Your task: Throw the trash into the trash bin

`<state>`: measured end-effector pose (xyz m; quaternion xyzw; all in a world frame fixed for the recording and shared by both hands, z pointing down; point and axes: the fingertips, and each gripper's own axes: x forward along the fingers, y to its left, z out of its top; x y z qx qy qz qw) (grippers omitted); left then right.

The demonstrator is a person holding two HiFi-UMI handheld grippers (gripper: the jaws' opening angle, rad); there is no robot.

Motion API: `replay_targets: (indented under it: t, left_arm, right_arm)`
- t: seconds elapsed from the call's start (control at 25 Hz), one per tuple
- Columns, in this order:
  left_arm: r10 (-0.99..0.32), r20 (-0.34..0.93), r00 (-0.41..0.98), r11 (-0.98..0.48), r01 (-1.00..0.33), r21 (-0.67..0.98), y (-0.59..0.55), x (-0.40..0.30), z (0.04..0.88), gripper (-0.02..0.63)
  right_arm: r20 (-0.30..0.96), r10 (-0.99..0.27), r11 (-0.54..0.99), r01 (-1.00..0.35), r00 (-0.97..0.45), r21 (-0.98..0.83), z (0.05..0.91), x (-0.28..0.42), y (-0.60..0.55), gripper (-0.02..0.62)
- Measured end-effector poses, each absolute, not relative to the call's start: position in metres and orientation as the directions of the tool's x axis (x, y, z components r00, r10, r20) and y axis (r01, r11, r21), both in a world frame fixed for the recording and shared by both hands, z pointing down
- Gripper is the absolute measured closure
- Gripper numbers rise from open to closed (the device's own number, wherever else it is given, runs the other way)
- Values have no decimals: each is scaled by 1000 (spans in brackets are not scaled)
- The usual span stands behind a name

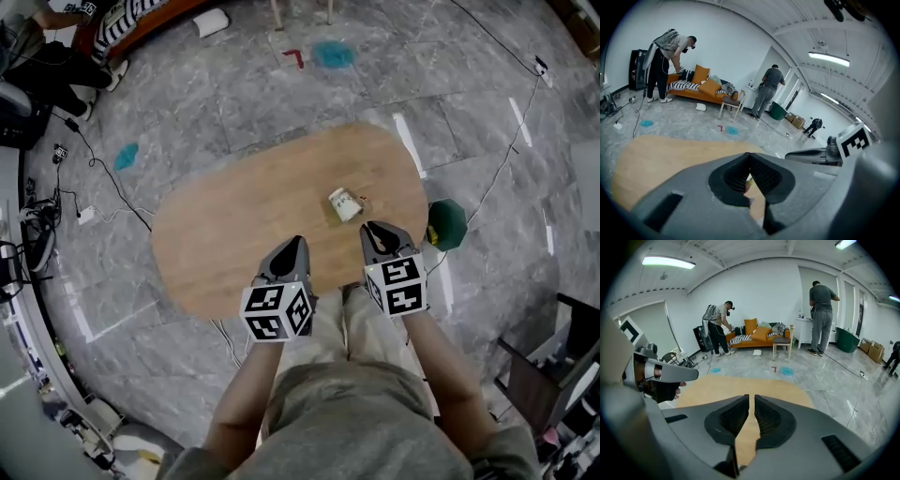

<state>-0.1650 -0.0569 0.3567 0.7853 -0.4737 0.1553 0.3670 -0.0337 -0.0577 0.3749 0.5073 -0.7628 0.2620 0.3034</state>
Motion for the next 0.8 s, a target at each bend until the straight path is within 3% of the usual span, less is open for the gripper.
replay_targets:
  t: [0.12,0.24,0.8]
  left_arm:
    - [-621,599,505,-282,-857,430,-61,-164,371,606]
    - [-615,604,508,-282,-856,432,-65,-162,385,606]
    - [-581,633,512,-255,-853,456,-74,-155,451,606]
  right_arm:
    - [737,-605,337,-935,-301,-106,389,-34,-62,580]
    - [751,-587,335,-935,-303,-115,406,-33,-62,473]
    - [782,-547,292,-943,-300,-158,480,-40,-71,443]
